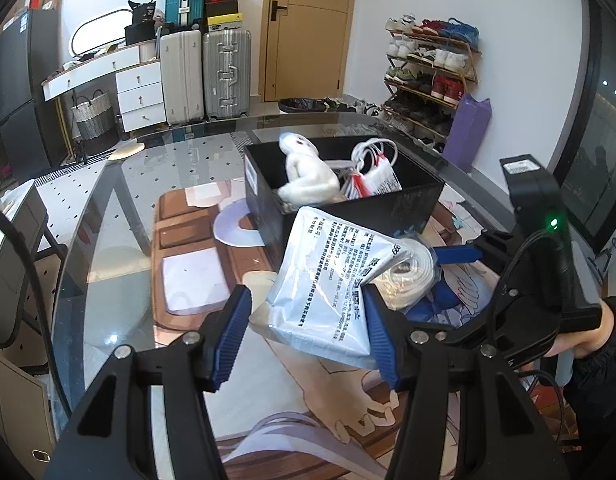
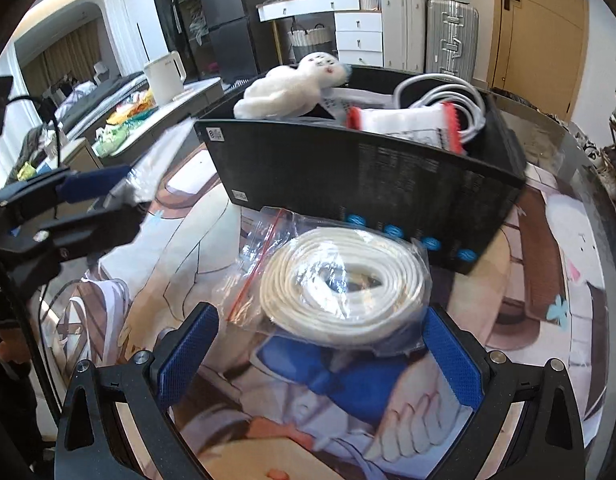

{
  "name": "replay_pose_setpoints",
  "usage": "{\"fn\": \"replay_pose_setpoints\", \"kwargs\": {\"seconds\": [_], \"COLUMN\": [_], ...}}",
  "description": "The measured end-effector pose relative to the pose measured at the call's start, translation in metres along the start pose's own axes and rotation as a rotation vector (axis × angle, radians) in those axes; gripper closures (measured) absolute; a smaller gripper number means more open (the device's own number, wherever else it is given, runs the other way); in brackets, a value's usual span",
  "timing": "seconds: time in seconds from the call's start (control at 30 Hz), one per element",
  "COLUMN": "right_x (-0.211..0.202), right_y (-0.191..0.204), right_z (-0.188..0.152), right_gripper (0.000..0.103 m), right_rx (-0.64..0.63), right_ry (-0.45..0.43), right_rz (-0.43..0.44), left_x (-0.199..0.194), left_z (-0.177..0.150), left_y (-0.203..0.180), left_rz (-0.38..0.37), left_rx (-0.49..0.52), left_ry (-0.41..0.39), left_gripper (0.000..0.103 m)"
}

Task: Organize soft objects
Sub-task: 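Grasp the white pouch with the left tool while the right tool grasps the bagged rope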

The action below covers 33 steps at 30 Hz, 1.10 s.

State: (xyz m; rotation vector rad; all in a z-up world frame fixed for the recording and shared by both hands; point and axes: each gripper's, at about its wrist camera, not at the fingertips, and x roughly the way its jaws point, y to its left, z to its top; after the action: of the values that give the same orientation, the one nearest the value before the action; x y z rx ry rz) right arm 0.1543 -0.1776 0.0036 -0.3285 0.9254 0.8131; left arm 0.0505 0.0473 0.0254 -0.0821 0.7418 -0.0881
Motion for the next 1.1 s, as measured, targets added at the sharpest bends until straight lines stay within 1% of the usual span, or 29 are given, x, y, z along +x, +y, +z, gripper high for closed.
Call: {"fn": "replay_pose_setpoints", "kwargs": {"seconds": [0.2, 0.33, 0.53, 0.67, 0.77, 0.83, 0.93, 0.97, 1.03, 1.1], "right_x": [0.008, 0.013, 0.016, 0.017, 0.016, 0.01, 0.006, 0.004, 0.0, -0.002], "right_y": [0.007, 0.01, 0.013, 0.013, 0.016, 0.015, 0.013, 0.012, 0.012, 0.011], "right_z": [0.007, 0.01, 0.013, 0.017, 0.019, 0.017, 0.015, 0.013, 0.01, 0.007], "right_gripper": [0.001, 0.001, 0.001, 0.001, 0.009, 0.023, 0.034, 0.036, 0.042, 0.044], "right_rx": [0.003, -0.016, -0.027, -0.038, -0.048, -0.053, -0.056, -0.058, -0.061, -0.063], "right_ry": [0.018, 0.028, 0.049, 0.057, 0.043, 0.033, 0.026, 0.023, 0.015, 0.006], "right_rz": [-0.027, -0.071, -0.083, -0.075, -0.067, -0.062, -0.063, -0.063, -0.063, -0.063], "left_x": [-0.006, -0.006, -0.006, -0.006, -0.006, -0.005, -0.006, -0.006, -0.007, -0.009], "left_z": [-0.001, -0.002, -0.001, -0.002, -0.001, -0.001, -0.001, -0.001, 0.0, 0.0], "left_y": [0.012, 0.015, 0.017, 0.018, 0.018, 0.019, 0.017, 0.017, 0.016, 0.014], "left_rz": [0.008, 0.015, 0.017, 0.019, 0.018, 0.019, 0.019, 0.018, 0.019, 0.019], "left_rx": [-0.03, -0.044, -0.05, -0.05, -0.05, -0.049, -0.046, -0.044, -0.04, -0.04], "left_ry": [-0.013, -0.013, -0.013, -0.013, -0.015, -0.016, -0.017, -0.019, -0.024, -0.028], "left_gripper": [0.048, 0.048, 0.048, 0.048, 0.048, 0.048, 0.048, 0.048, 0.048, 0.048]}}
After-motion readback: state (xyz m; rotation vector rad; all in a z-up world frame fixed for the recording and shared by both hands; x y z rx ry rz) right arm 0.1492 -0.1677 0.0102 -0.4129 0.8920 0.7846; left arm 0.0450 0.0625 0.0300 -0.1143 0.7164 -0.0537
